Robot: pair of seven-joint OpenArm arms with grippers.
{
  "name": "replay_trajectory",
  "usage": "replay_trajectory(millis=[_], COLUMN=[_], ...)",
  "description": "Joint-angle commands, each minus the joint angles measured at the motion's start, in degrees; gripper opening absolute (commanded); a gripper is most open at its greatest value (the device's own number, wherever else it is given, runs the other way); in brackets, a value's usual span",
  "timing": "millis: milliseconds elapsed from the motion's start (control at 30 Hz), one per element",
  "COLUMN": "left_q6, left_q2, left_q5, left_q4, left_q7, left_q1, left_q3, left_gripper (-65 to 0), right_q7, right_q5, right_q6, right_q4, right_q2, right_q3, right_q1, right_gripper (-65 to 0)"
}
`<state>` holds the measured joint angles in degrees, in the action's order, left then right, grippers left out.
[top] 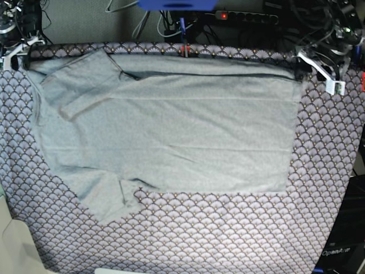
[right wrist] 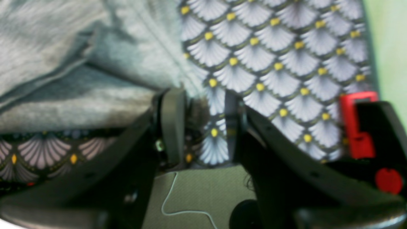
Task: Fold the T-shirt properly
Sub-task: 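Drag the held shirt edge back toward the collar with both grippers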
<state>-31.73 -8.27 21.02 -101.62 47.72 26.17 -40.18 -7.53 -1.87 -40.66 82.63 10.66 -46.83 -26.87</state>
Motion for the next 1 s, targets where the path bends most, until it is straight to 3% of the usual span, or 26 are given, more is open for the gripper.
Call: replay_trajectory(millis=[0, 400, 500, 567, 667, 767, 967], left_q6=[-0.1, -0.4, -5.4, -8.3, -8.3, -8.3, -8.3], left_q2=[-0.7, -0.4, -0.1, 2.1, 3.7, 3.5, 3.6], left_q5=[0.7, 0.7, 0.7, 0.1, 0.0, 0.0, 0.5], left_q4=[-1.2, -1.2, -1.2, -1.2, -1.2, -1.2, -1.1], left_q7=[-0.9, -1.5, -1.5, -1.3, -0.9, -0.8, -1.4], left_q1=[0.2, 3.6, 4.4, 4.0, 3.7, 3.1, 1.8], left_q3=[-0.4, -0.6, -2.0, -5.5, -10.5, -11.0, -13.2], left_gripper=[-25.5, -25.1, -25.1, -25.1, -25.1, -25.1, -25.1], right_q7=[1.2, 0.9, 0.9, 0.9, 0.9, 1.0, 1.3], right_q5=[-0.7, -0.5, -0.5, -0.5, -0.5, -0.5, -0.5], right_q6=[0.7, 0.7, 0.7, 0.7, 0.7, 0.7, 0.7], right_q4=[1.1, 1.1, 1.0, 1.1, 1.1, 1.1, 1.1], right_q2=[1.0, -0.5, -1.0, -1.5, -1.6, -1.6, -1.4], right_q3=[-0.5, -0.4, -0.4, -0.4, -0.4, -0.4, -0.7], right_q1=[-0.4, -0.3, -0.3, -0.3, -0.3, -0.3, -0.2], right_gripper=[-42.7, -42.8, -42.7, -41.0, -34.8, -30.3, -31.1])
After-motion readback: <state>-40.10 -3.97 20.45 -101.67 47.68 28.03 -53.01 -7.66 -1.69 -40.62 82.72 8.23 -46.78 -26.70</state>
